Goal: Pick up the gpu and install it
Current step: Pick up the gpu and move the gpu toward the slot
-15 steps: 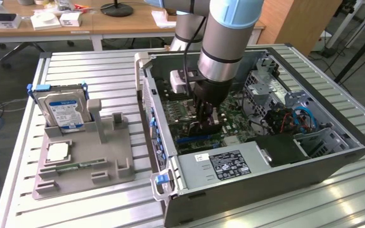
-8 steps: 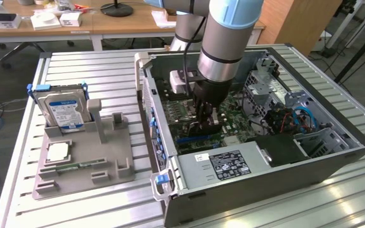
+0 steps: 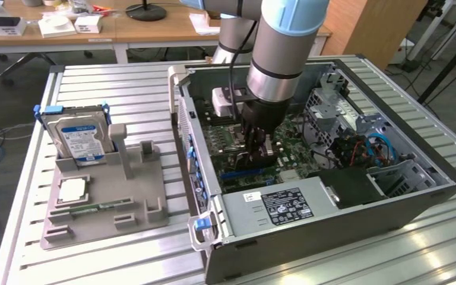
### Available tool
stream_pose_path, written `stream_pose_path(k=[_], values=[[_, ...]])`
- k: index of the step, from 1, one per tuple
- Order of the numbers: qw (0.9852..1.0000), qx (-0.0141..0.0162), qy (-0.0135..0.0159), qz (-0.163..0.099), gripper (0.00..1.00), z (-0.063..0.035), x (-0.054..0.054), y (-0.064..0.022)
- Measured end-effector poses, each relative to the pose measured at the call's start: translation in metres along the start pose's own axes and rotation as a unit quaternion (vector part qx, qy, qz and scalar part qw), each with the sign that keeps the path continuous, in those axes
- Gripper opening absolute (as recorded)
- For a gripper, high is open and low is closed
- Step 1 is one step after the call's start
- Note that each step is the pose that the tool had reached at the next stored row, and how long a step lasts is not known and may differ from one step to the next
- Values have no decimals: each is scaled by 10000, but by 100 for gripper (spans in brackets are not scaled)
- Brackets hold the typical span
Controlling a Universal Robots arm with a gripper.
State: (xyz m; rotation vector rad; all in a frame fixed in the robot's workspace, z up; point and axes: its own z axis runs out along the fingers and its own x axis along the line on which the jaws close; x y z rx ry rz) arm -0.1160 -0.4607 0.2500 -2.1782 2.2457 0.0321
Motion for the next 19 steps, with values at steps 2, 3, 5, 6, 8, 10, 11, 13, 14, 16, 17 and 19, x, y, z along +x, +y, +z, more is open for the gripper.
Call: stream_pose_path(k=[2, 3, 5, 6, 8, 10, 11, 13, 14, 16, 17, 19], values=[[10000, -1, 1, 0, 26, -3, 0, 0], [10000, -1, 1, 0, 26, -3, 0, 0], [10000, 1, 1, 0, 26, -3, 0, 1], [10000, 1, 1, 0, 26, -3, 0, 1], [10000, 1, 1, -8, 26, -2, 0, 1], [10000, 1, 1, -9, 26, -2, 0, 1], [10000, 1, 1, -12, 26, -2, 1, 1], [10000, 1, 1, -20, 26, -2, 0, 2], [10000, 1, 1, -22, 26, -2, 0, 2], [10000, 0, 1, -36, 26, -2, 0, 2], [10000, 0, 1, -41, 26, -2, 0, 2], [10000, 0, 1, -53, 26, -2, 0, 2]])
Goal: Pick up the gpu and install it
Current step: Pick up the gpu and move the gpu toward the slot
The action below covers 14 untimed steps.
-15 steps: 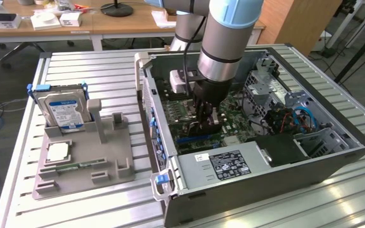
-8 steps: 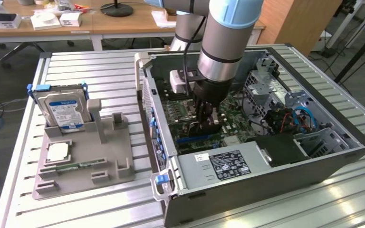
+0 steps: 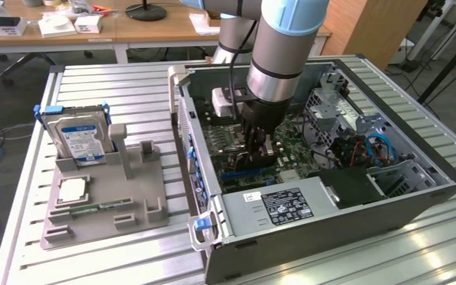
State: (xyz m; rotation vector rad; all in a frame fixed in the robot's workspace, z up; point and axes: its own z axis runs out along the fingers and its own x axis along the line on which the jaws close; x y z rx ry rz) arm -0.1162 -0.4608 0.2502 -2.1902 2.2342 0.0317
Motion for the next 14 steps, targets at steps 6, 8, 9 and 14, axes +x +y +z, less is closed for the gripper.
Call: stream_pose_path(k=[6, 8, 9, 14], values=[[10000, 0, 0, -10, 26, 0, 0, 0], [10000, -1, 0, -32, 26, 0, 0, 0], [10000, -1, 0, -33, 26, 0, 0, 0], [10000, -1, 0, -34, 26, 0, 0, 0]])
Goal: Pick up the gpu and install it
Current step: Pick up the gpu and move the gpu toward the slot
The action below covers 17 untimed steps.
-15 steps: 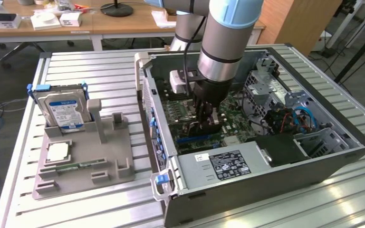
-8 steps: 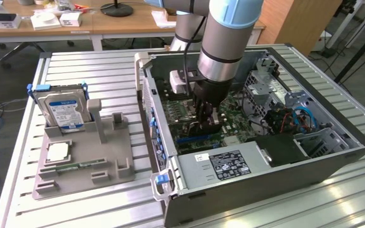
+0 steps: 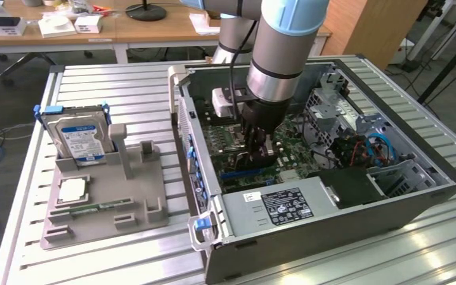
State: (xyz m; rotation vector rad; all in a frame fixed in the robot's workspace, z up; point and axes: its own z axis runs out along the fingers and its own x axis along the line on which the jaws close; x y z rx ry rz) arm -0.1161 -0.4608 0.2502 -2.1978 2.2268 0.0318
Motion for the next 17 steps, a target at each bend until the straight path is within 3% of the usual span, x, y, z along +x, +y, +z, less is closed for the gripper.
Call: stream_pose_path(k=[17], values=[[10000, -1, 0, -49, 26, 0, 0, -1]])
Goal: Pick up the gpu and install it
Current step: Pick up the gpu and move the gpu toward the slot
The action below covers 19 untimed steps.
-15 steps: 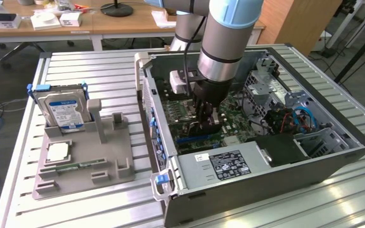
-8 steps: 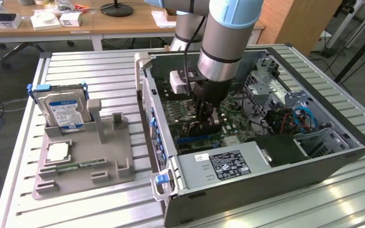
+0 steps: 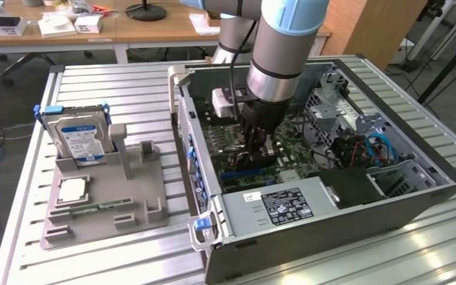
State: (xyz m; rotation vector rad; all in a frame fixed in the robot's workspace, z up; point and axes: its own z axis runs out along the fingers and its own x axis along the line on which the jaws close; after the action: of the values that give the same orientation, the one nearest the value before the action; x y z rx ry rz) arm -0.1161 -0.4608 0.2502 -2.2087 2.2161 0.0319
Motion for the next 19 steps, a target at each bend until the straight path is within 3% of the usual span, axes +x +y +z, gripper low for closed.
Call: stream_pose_path(k=[19], values=[[10000, 0, 0, -21, 26, 0, 0, -12]])
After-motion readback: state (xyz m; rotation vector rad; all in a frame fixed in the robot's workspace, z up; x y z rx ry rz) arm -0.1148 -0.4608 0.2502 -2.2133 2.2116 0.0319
